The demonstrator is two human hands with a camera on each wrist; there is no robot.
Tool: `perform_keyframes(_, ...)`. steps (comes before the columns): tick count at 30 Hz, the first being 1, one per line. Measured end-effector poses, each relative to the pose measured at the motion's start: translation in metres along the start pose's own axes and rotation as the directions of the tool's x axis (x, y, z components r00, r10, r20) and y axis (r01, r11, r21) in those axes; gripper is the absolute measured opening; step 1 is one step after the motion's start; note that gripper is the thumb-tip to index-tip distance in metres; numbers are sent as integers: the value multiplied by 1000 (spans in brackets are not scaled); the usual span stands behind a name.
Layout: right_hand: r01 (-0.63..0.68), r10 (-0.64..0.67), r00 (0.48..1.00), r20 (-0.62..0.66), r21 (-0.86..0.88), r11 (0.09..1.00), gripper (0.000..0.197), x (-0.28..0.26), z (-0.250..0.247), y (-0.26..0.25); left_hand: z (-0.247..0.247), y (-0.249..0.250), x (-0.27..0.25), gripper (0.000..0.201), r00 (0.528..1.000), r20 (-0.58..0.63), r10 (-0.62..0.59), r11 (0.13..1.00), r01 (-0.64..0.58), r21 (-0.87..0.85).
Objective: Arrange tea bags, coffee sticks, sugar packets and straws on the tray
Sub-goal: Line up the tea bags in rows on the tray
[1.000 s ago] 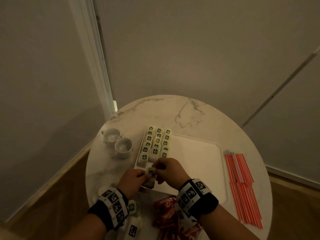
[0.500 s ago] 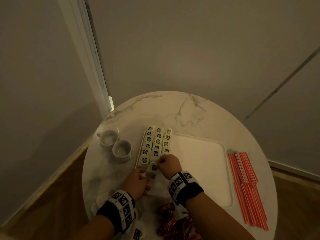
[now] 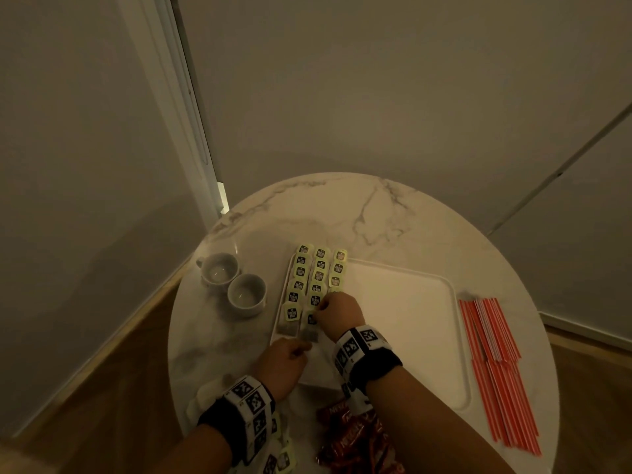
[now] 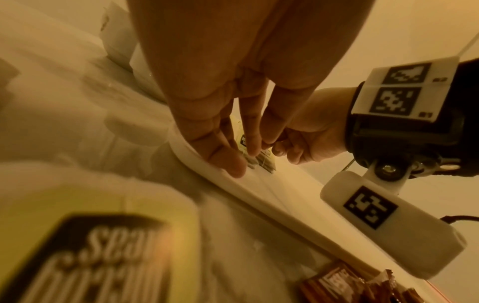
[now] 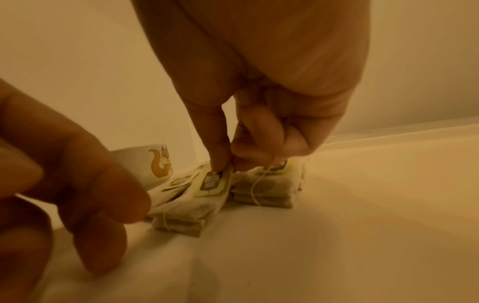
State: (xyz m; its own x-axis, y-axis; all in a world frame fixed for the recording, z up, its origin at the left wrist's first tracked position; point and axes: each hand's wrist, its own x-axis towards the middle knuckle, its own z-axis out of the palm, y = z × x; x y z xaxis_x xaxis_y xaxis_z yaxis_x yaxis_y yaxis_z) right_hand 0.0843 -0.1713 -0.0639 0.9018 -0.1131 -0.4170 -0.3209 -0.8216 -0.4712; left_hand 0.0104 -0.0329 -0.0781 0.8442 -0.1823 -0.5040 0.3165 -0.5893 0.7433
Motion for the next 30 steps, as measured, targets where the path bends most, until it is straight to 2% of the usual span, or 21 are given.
perform_keyframes(4, -9, 9, 1000, -14, 27, 1000, 13, 0, -1, 0, 2, -2, 5, 31, 1000, -14, 25, 999, -24, 36)
perform_keyframes(7, -12, 13, 1000, -21, 54, 998, 4, 0, -1, 0, 3, -1, 7, 32, 999, -18, 27, 999, -26, 41)
perform_keyframes(10, -14, 15, 1000, -21, 66, 998, 12, 0, -1, 0, 3, -1, 9, 32, 999, -24, 36, 998, -35, 57)
perform_keyframes(14, -9, 13, 999, -48, 92, 996, 4, -2, -3, 2, 4, 2, 7, 32, 998, -37, 41, 998, -39, 55)
perform_keyframes(17, -20, 32, 995, -91, 136, 991, 11, -4, -8, 5, 4, 5, 3, 31, 997, -55, 52, 997, -49, 53)
perform_keyframes(21, -7, 33, 991, -126, 207, 978, 18, -14, -17, 16, -12, 9, -11, 19, 989, -105, 103, 994, -100, 40)
perform_keyframes(24, 31, -1, 995, -101, 291, 956, 22, -29, -16, 29, -36, 1, -25, 8, 966, -208, 153, 986, -136, 97)
perform_keyframes(27, 86, -72, 996, -54, 315, 945, 22, -51, -9, 35, -63, -19, -38, 8, 938, -320, 133, 975, -65, 214)
perform_keyframes(30, 134, -145, 989, 15, 296, 946, 16, -73, 2, 39, -82, -50, -48, 35, 949, -311, 41, 946, 63, 317)
